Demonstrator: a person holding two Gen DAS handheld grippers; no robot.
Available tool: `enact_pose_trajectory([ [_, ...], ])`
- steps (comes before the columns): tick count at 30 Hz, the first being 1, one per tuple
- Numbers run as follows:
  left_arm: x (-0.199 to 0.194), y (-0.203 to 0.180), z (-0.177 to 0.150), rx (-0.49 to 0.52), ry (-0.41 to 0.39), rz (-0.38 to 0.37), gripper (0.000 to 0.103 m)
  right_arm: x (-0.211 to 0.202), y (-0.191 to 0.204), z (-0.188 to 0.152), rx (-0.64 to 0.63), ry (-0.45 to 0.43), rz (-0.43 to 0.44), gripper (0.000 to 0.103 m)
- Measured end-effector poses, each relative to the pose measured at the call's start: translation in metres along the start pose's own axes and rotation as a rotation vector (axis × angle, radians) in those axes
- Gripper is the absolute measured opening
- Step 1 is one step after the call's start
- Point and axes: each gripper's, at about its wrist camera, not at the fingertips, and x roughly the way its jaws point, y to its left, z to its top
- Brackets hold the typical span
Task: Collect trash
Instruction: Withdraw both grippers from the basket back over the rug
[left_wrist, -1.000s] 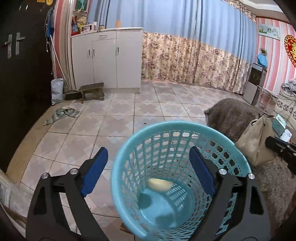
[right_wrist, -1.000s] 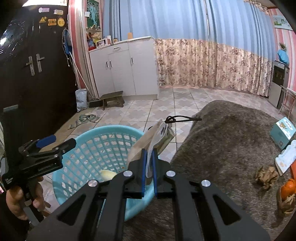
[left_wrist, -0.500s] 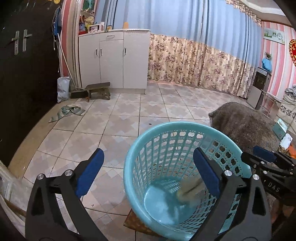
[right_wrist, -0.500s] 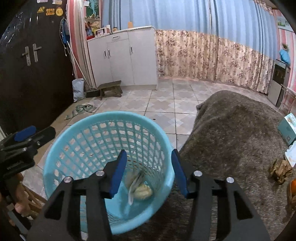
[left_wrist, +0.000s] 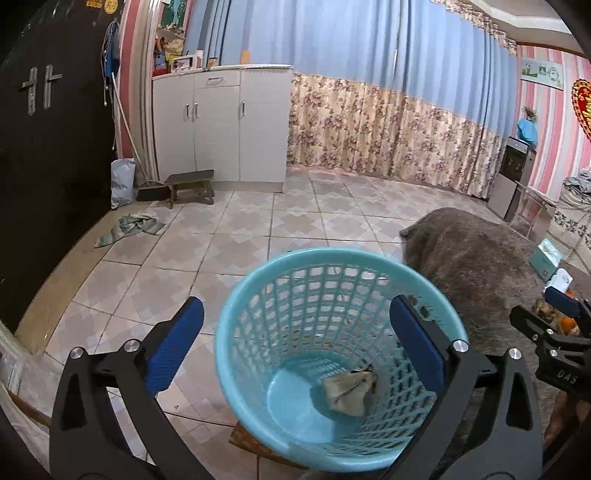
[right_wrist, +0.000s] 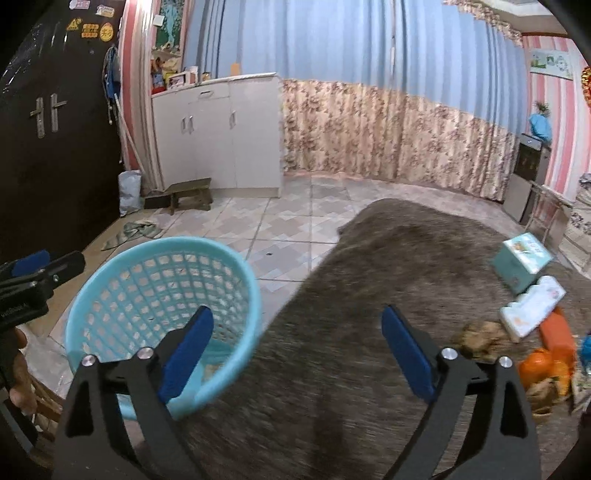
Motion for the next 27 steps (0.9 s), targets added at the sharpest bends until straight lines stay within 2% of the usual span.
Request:
enact_pose_trajectory([
  [7, -0.024, -0.046, -0.005, -0.005, -0.016, -0.061, 0.097, -0.049, -0.056, -0.009, 0.009, -0.048, -0.097, 0.092],
  [11, -0.036, -0.078, -0.015, 0.010, -0.013, -0.069, 0.097, -0.082, -0.086, -0.016, 0.018, -0.082, -0.145, 0.092],
  [15, -0.051, -0.108, -0.024, 0.016, -0.013, -0.111, 0.097, -0.113, -0.116, -0.025, 0.027, -0.114, -0.204, 0.096],
  [22, -0.074, -0.167, -0.039, 0.047, -0.022, -0.187, 0.097, -0.154, -0.175, -0.050, 0.073, -0.104, -0.315, 0.096],
  [27, -0.078, -0.204, -0.052, 0.084, -0.006, -0.239, 0.097, -0.178, -0.213, -0.071, 0.089, -0.086, -0.429, 0.096],
])
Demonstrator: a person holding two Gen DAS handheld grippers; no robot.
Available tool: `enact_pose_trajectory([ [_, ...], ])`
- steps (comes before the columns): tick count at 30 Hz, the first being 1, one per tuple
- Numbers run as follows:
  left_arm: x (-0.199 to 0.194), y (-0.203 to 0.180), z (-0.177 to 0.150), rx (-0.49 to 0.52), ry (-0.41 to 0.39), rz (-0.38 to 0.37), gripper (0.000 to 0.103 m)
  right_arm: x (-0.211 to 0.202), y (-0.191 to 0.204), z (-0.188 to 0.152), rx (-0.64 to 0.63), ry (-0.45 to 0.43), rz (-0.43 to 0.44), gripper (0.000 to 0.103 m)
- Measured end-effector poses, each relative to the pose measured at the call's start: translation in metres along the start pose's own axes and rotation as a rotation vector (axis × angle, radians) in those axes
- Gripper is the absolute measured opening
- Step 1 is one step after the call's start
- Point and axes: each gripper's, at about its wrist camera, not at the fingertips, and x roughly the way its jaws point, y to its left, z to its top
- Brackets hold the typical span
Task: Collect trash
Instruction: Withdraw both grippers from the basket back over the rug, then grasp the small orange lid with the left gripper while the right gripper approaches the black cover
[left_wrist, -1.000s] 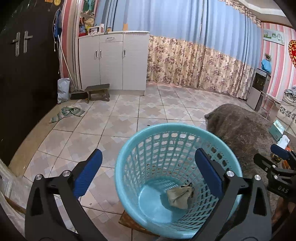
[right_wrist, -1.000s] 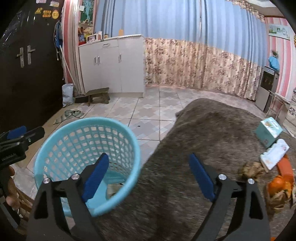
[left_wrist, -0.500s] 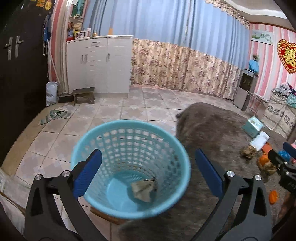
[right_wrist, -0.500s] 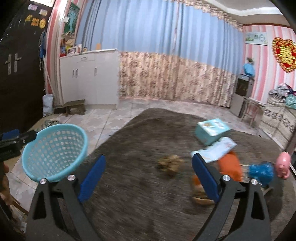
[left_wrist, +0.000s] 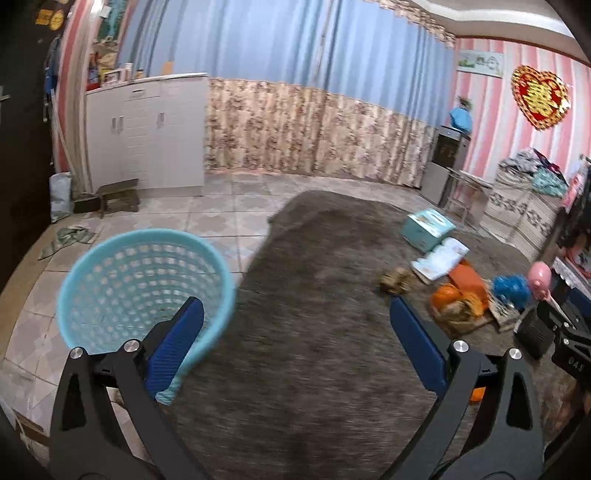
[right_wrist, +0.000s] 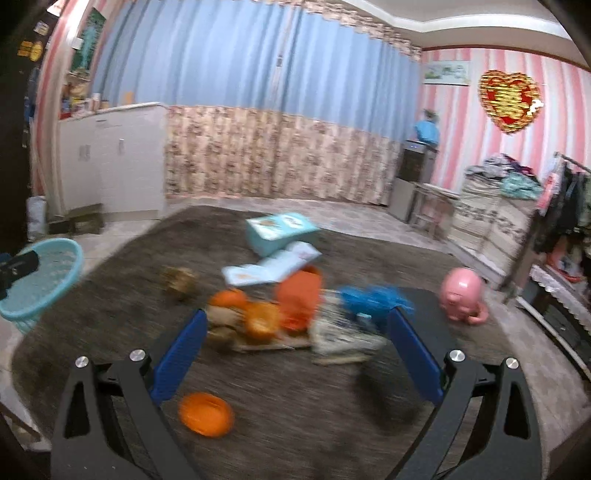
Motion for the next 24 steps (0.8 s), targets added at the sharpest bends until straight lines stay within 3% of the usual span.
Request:
enact_pose_trajectory([
  [4, 0.007, -0.035, -0.011, 0.022, 0.026, -0.060, 0.097, -0.004, -0.035, -0.014, 0.002, 0.012, -0.082, 0.096],
  [11, 0.021, -0.091, -0.033, 0.084, 0.091, -0.143, 0.097, -0.008, -0.078, -0.045, 0.029, 0.057, -0.146, 0.096],
  [20, 0.040, -0.153, -0.065, 0.234, 0.170, -0.186, 0.097, -0.004, -0.123, -0.067, 0.130, 0.105, -0.197, 0.096],
  [24, 0.047, -0.164, -0.072, 0.248, 0.202, -0.242, 0.097, 0.003, -0.131, -0.077, 0.163, 0.132, -0.199, 0.096],
])
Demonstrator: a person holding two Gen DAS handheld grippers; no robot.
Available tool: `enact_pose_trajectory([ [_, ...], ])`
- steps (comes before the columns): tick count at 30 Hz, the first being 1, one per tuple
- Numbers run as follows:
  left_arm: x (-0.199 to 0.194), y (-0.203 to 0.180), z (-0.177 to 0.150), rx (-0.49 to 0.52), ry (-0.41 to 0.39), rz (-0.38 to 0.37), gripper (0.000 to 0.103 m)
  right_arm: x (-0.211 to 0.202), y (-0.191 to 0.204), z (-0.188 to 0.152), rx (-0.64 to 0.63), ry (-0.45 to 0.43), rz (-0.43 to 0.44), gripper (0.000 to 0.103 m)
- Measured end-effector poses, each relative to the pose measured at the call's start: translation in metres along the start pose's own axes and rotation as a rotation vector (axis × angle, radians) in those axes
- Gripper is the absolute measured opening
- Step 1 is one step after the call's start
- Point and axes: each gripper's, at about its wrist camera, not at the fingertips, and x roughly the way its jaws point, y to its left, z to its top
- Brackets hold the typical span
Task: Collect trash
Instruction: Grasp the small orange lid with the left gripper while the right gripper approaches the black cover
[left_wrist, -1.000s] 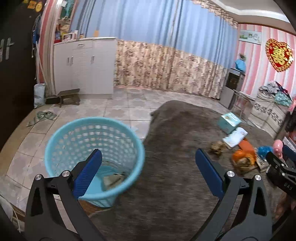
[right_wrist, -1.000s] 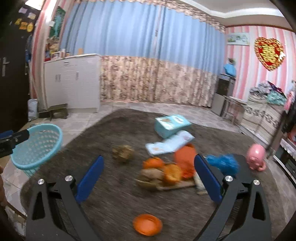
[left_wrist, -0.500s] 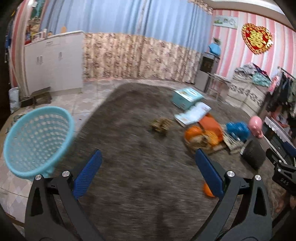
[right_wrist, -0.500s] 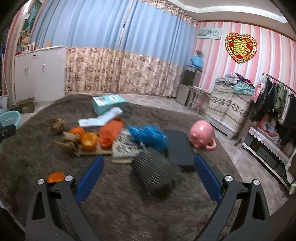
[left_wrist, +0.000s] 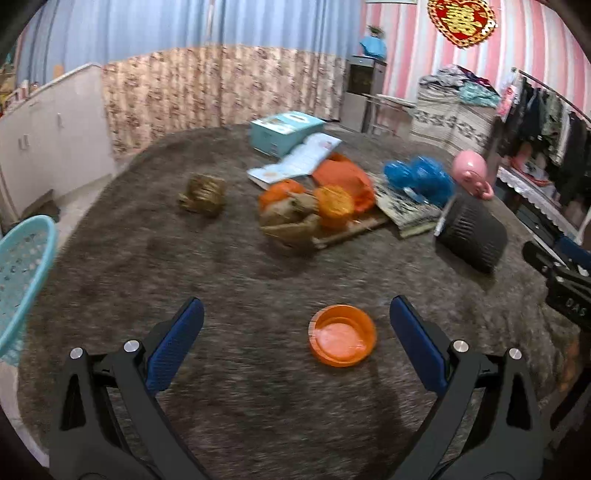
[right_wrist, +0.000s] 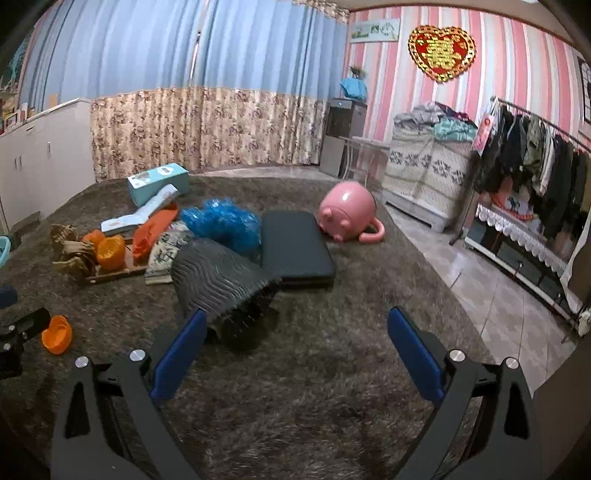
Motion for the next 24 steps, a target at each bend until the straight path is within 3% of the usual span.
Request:
enact_pose_trajectory([
  [2, 0.008, -0.005, -0.003, 0.021, 0.020, -0.010, 0.096, 0.003, 0.000, -0.003, 0.007, 0.010, 0.008, 0.096],
  [8, 0.020, -0.021, -0.008, 0.107, 0.077, -0.047, 0.077, 0.011, 0.007, -0.008, 0.000, 0.024, 0.023, 0.096],
  [12, 0.021, -0.023, -0.010, 0.122, 0.085, -0.055, 0.060, 0.013, 0.013, -0.010, -0.008, 0.029, 0.032, 0.096],
  [15, 0.019, -0.021, -0.010, 0.116, 0.082, -0.071, 0.041, 0.015, 0.016, -0.009, -0.009, 0.033, 0.039, 0.096],
  [24, 0.006, -0.001, -0.003, 0.066, 0.042, -0.034, 0.039, 0.020, 0.037, 0.009, -0.065, 0.018, 0.064, 0.096],
])
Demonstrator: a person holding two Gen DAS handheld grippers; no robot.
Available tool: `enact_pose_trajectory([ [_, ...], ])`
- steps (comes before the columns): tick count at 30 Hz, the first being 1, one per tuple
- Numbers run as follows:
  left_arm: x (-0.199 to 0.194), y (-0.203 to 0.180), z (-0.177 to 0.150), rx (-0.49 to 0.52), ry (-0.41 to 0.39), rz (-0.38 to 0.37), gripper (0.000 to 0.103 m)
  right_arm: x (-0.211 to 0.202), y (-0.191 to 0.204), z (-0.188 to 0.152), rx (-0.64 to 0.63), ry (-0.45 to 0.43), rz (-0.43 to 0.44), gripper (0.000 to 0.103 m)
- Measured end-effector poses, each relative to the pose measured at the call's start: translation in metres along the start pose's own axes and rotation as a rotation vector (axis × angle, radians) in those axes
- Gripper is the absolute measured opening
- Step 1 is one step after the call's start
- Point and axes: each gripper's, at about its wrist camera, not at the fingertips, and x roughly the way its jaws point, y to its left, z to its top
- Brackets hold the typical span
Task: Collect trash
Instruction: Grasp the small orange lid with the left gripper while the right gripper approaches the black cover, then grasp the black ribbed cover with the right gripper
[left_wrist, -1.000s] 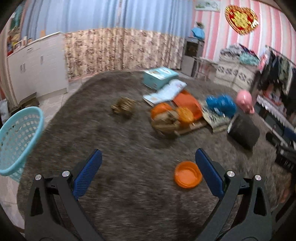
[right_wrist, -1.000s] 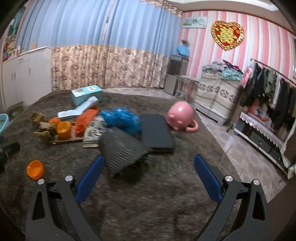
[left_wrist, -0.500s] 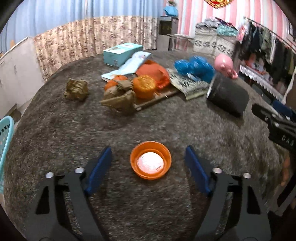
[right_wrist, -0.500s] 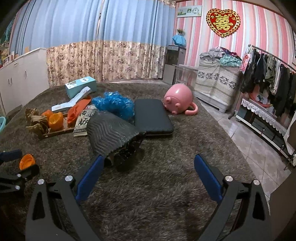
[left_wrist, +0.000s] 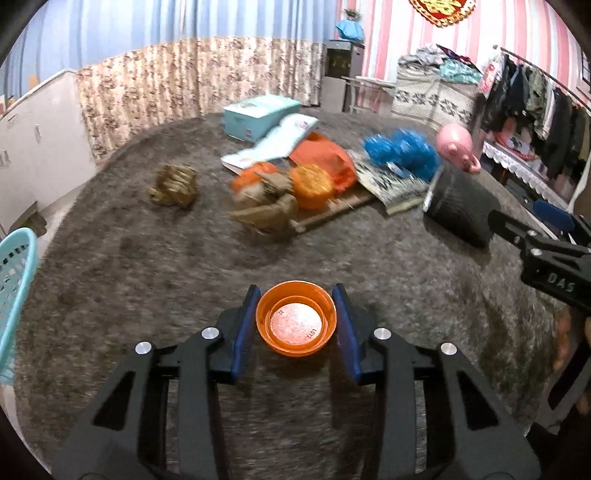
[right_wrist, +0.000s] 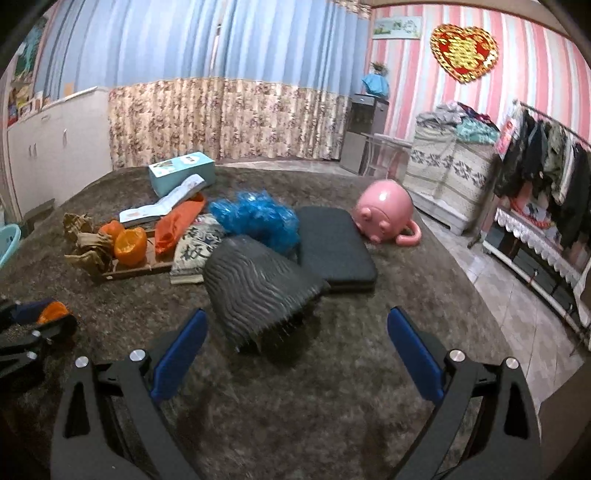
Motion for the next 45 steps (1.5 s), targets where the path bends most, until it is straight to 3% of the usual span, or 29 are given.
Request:
enact_pose_trajectory([
  [15, -0.027, 0.062, 0.019, -0.069, -0.078, 0.131, 0.039, 0.045, 0.026, 0.017, -0.109, 0.079, -0.013, 0.096],
  [22, -0.040, 0.081, 0.024, -0.080, -0.106, 0.147, 0.039, 0.051, 0.032, 0.017, -0.141, 0.091, -0.015, 0.088],
  [32, -0.059, 0.110, 0.029, -0.066, -0.104, 0.197, 0.039, 0.022, 0.014, 0.024, -0.026, 0.041, -0.036, 0.086],
  [33, -0.062, 0.112, 0.030, -0.062, -0.108, 0.205, 0.039, 0.018, 0.012, 0.027, -0.011, 0.033, -0.037, 0.084],
  [34, -0.064, 0.115, 0.031, -0.059, -0.112, 0.209, 0.039, 0.016, 0.011, 0.030, -0.004, 0.027, -0.031, 0.060],
  [36, -0.069, 0.120, 0.032, -0.058, -0.126, 0.220, 0.039, 0.014, 0.011, 0.036, 0.016, 0.034, -0.019, 0.035],
  [44, -0.066, 0.144, 0.027, -0.116, -0.125, 0.231, 0.039, 0.035, 0.032, 0.041, 0.008, 0.083, 0.028, 0.036],
  [45, -0.065, 0.146, 0.026, -0.123, -0.123, 0.231, 0.039, 0.036, 0.033, 0.041, 0.003, 0.086, 0.026, 0.045],
])
